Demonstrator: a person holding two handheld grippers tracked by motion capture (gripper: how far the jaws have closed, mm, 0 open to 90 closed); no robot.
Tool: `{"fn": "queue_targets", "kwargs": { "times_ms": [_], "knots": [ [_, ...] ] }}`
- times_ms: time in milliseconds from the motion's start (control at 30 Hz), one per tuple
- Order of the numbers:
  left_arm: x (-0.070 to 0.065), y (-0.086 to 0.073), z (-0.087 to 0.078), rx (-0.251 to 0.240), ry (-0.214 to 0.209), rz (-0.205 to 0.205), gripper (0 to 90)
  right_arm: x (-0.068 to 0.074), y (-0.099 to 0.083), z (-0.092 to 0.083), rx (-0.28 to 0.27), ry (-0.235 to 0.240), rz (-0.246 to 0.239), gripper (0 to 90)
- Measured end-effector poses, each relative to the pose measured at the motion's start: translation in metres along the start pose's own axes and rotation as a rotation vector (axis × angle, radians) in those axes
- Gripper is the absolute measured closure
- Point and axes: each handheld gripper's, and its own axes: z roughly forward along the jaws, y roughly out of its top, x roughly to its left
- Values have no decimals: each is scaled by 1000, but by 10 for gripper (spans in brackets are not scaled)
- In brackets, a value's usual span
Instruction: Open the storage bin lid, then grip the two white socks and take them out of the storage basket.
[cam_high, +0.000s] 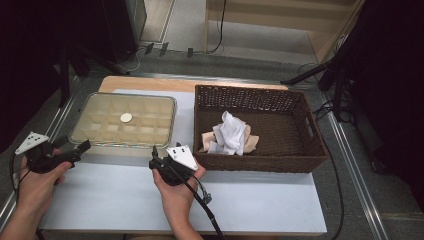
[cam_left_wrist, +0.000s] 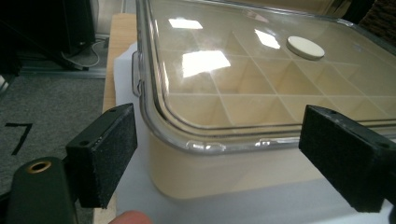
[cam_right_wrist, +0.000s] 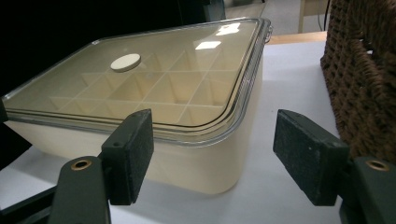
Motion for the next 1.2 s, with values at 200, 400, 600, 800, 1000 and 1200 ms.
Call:
{"fn": "queue_targets", "kwargs": {
  "times_ms": [200,400,600,800,1000,1200],
  "knots": [
    [1,9,5,2,-11,-19,130,0,-2,9,4,-5,7,305],
    [5,13,15,51,-7,-52,115,-2,-3,19,3,-3,55,288],
    [11,14,22,75,-77,-112,113,-2,-5,29,29,68,153,233],
    [13,18,24,86,-79,-105,128,2,-5,35,35,87,147,187],
    [17,18,26,91,-97,-145,146,-1,1,37,27,83,102,236],
    [18,19,26,70,-90,-147,206,-3,2,39,29,73,121,289]
  ]
}}
